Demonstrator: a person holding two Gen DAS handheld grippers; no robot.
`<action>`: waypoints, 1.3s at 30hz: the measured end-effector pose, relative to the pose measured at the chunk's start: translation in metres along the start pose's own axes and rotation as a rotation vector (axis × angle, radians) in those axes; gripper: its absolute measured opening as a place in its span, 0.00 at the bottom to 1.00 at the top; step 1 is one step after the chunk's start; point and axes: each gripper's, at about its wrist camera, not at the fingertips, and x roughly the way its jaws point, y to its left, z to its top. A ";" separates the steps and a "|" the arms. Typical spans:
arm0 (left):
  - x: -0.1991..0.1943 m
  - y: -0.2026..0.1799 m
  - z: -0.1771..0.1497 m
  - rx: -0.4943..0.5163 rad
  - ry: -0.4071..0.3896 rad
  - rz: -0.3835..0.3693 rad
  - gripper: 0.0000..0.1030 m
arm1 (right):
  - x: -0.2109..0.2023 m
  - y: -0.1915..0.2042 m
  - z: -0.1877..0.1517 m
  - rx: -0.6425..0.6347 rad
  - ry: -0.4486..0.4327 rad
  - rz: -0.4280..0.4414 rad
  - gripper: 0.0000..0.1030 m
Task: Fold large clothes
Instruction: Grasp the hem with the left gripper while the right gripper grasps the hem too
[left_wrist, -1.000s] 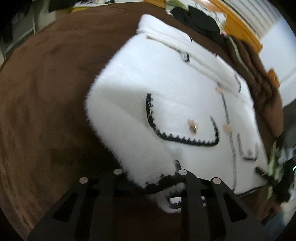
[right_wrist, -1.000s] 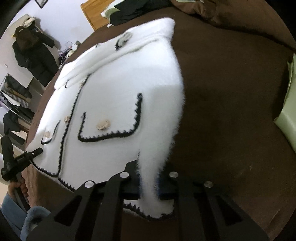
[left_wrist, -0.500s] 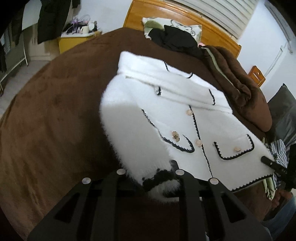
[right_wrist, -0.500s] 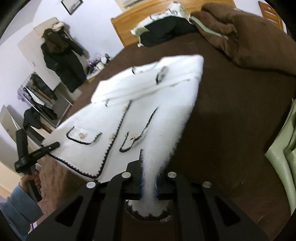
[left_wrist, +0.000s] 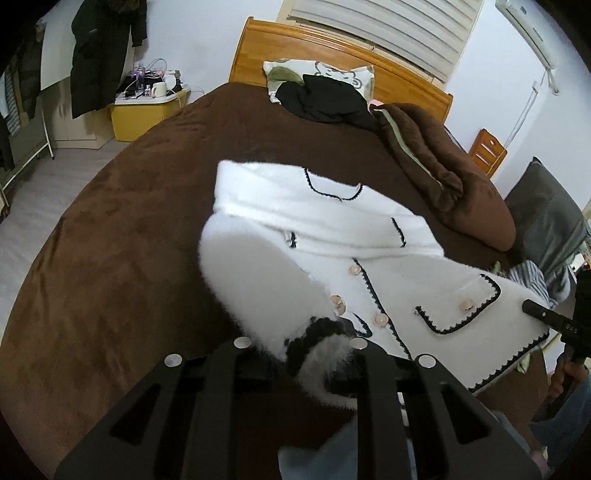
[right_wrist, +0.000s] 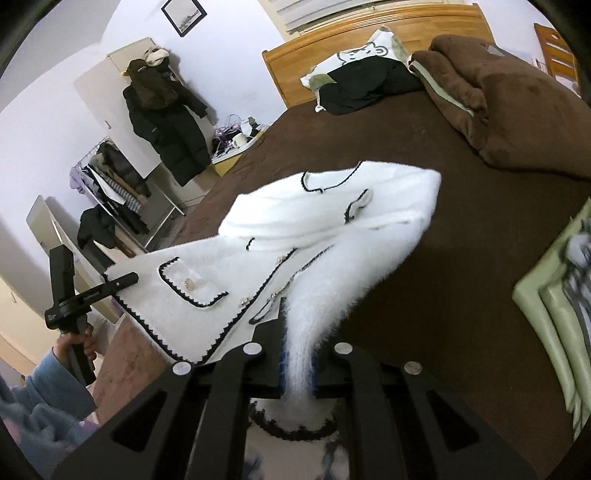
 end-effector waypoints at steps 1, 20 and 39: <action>-0.005 -0.003 -0.005 0.003 0.009 0.006 0.20 | -0.007 0.001 -0.006 0.012 0.006 -0.001 0.08; 0.015 0.000 0.049 -0.041 -0.095 -0.059 0.20 | 0.003 -0.008 0.052 0.055 -0.159 -0.010 0.08; 0.240 0.037 0.185 -0.006 -0.035 0.161 0.20 | 0.189 -0.112 0.179 0.149 -0.099 -0.225 0.09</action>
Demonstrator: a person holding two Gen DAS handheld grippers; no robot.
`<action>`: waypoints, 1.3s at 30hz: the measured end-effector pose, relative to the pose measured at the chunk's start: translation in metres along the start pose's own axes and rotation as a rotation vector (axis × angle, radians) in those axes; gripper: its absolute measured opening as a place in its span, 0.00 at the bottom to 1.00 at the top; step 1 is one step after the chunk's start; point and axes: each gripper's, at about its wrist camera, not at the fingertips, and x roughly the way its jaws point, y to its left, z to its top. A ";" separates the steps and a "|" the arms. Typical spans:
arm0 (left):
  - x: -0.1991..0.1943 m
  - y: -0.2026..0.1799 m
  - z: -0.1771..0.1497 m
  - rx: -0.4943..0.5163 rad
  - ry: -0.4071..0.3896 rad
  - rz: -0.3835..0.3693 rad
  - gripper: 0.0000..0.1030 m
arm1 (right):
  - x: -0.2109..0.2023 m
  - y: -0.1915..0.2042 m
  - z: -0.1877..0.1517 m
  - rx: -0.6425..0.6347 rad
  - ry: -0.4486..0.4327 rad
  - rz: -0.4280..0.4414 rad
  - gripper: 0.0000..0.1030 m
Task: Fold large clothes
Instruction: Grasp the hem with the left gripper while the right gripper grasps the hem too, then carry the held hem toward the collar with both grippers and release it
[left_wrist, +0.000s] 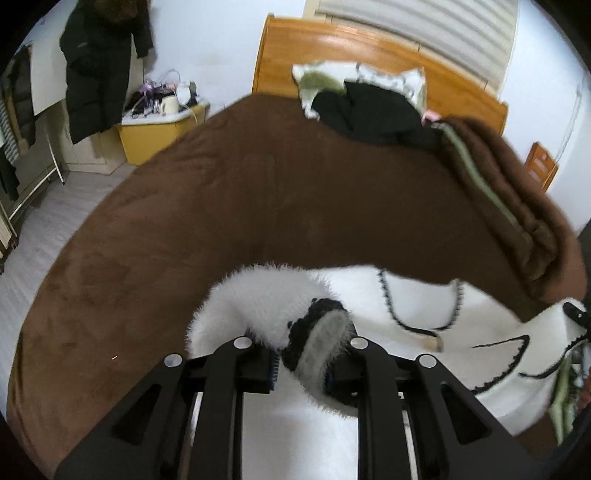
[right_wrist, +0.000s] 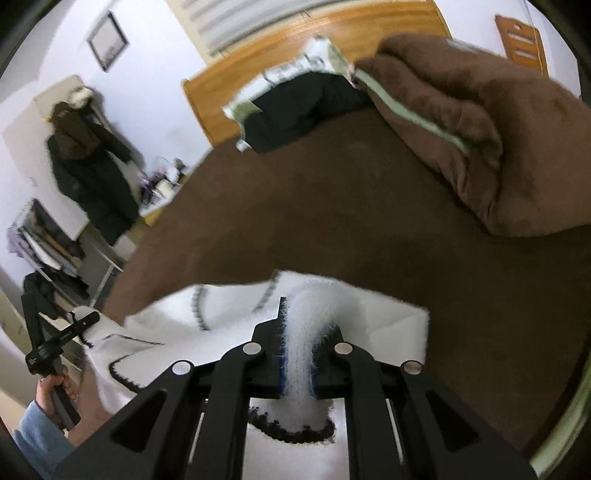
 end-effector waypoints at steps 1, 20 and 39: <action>0.019 0.002 0.000 -0.002 0.020 0.013 0.20 | 0.013 -0.006 -0.001 0.009 0.016 -0.018 0.09; 0.092 0.020 -0.029 -0.030 0.067 -0.024 0.31 | 0.083 -0.055 -0.028 0.126 0.093 -0.023 0.14; 0.024 -0.053 -0.046 0.201 0.062 0.007 0.94 | 0.060 0.042 -0.072 -0.168 0.208 -0.152 0.94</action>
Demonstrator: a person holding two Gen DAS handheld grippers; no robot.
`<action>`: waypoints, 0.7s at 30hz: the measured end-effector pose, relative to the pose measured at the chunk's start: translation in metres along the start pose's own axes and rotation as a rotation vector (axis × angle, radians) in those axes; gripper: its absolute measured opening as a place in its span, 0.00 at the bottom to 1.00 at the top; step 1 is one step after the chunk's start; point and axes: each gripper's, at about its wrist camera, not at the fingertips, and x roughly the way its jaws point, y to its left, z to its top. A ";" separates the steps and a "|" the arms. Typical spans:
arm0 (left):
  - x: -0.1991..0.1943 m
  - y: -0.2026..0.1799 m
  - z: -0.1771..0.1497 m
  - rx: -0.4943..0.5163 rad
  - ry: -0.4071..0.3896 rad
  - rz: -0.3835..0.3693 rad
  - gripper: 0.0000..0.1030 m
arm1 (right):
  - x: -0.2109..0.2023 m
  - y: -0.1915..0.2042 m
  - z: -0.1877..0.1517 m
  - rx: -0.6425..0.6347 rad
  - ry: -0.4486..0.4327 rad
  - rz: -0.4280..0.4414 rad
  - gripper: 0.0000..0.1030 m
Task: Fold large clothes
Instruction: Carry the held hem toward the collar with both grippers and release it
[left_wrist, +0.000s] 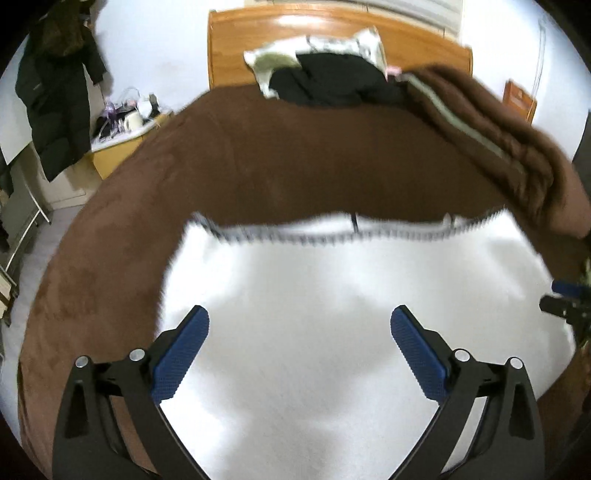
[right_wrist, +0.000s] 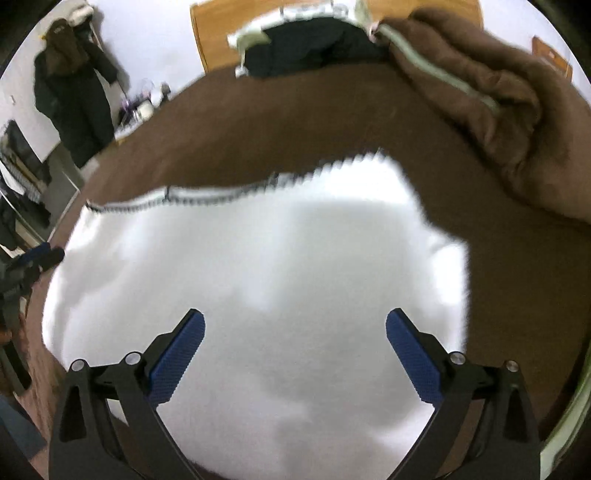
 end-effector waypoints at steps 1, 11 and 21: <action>0.008 -0.002 -0.007 -0.009 0.024 -0.007 0.94 | 0.007 0.002 -0.002 0.003 0.017 -0.007 0.94; 0.054 -0.005 -0.031 -0.041 0.011 0.010 0.95 | 0.050 0.000 0.001 0.017 0.022 -0.064 0.96; 0.073 -0.009 -0.020 -0.024 -0.010 0.046 0.95 | 0.059 -0.003 -0.002 0.000 -0.069 -0.080 0.96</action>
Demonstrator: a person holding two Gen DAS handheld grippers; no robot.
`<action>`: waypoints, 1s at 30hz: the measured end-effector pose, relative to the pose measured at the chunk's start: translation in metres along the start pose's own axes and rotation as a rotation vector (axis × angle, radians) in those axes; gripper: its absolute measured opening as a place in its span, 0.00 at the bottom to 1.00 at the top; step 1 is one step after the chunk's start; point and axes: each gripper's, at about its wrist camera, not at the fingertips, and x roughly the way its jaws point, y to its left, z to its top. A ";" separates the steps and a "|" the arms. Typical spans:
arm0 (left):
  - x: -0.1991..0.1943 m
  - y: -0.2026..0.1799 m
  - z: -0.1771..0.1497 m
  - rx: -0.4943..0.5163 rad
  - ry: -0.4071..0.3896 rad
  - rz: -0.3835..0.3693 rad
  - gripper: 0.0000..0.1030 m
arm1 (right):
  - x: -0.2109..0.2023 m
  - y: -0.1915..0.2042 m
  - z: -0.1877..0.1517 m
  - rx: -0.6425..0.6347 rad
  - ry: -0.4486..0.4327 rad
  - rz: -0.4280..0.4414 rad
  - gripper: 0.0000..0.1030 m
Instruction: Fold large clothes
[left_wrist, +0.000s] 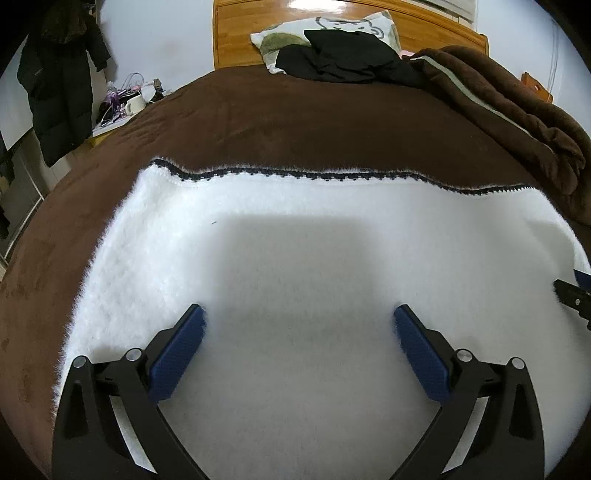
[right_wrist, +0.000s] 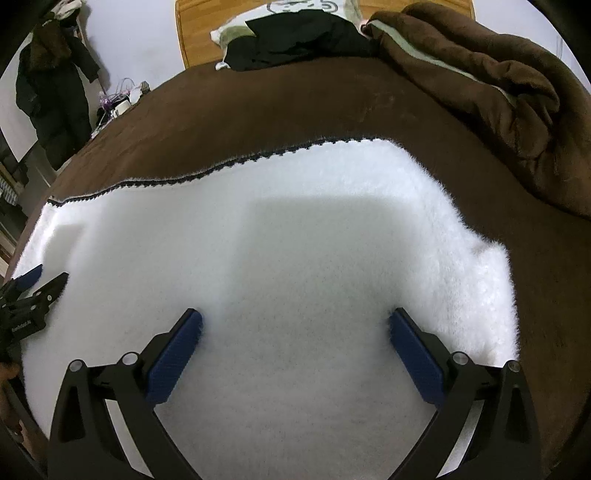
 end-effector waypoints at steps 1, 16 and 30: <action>0.000 0.000 0.000 0.000 0.001 0.001 0.95 | -0.001 0.000 0.000 -0.001 -0.002 0.000 0.96; -0.054 -0.079 -0.015 0.148 0.000 -0.045 0.94 | -0.056 -0.006 -0.019 0.014 -0.093 0.020 0.95; -0.084 -0.084 -0.073 0.059 0.035 0.023 0.94 | -0.141 -0.063 -0.080 0.350 -0.101 0.210 0.95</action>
